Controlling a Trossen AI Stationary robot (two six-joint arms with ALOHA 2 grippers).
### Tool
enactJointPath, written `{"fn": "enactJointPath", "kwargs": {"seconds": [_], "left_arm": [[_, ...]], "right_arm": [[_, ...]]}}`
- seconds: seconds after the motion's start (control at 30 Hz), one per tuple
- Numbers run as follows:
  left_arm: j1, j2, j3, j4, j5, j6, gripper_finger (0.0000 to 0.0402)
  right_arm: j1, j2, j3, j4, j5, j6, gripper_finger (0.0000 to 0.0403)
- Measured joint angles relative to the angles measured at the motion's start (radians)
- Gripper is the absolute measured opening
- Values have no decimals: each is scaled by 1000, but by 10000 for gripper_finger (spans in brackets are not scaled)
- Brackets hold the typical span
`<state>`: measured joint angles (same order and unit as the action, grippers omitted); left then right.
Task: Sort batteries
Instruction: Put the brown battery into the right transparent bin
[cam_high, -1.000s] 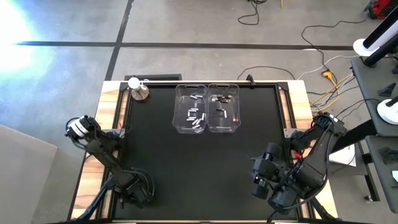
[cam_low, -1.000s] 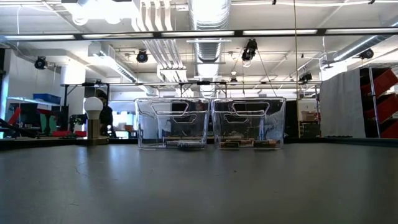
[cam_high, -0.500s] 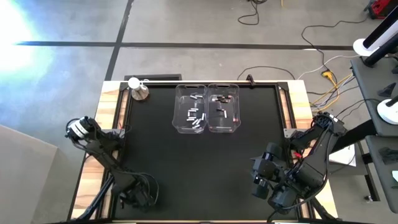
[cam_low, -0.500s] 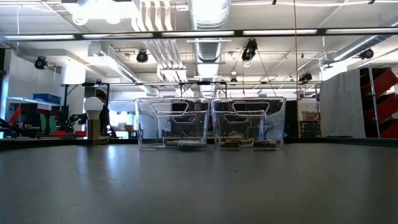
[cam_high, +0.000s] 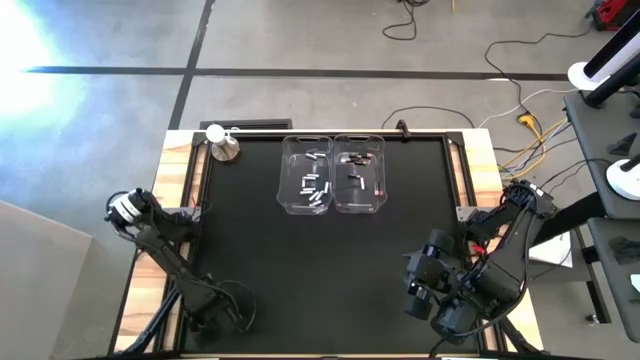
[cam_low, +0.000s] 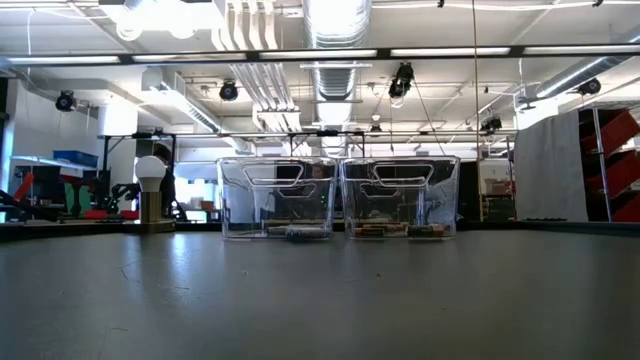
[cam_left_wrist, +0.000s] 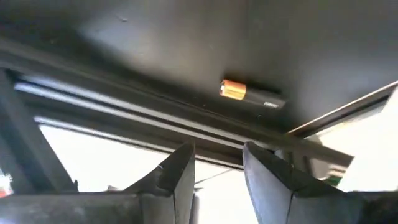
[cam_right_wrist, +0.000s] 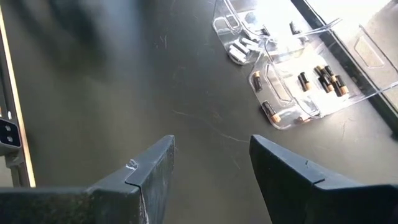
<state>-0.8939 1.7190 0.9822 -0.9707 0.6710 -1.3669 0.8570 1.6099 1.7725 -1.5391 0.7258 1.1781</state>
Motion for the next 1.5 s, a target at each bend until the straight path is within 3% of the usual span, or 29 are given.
{"fn": "enactJointPath", "kwargs": {"seconds": [0.43,0.73,0.97,1.27,1.4,1.5], "left_arm": [[-16,189,47,75,67,180,116],[-17,229,111,70,-19,185,116],[19,178,212,38,-270,191,116],[19,154,409,-50,-602,313,116],[18,143,436,-45,-667,391,116],[30,144,426,-48,-683,537,116]], "right_arm": [[0,0,0,2,-38,19,203],[-6,0,0,-1,-45,-9,203],[-20,-5,0,0,-44,8,203],[-31,28,-43,93,-14,13,203],[-33,55,-91,227,-16,-35,203],[-40,78,-111,311,-18,-72,203]]}}
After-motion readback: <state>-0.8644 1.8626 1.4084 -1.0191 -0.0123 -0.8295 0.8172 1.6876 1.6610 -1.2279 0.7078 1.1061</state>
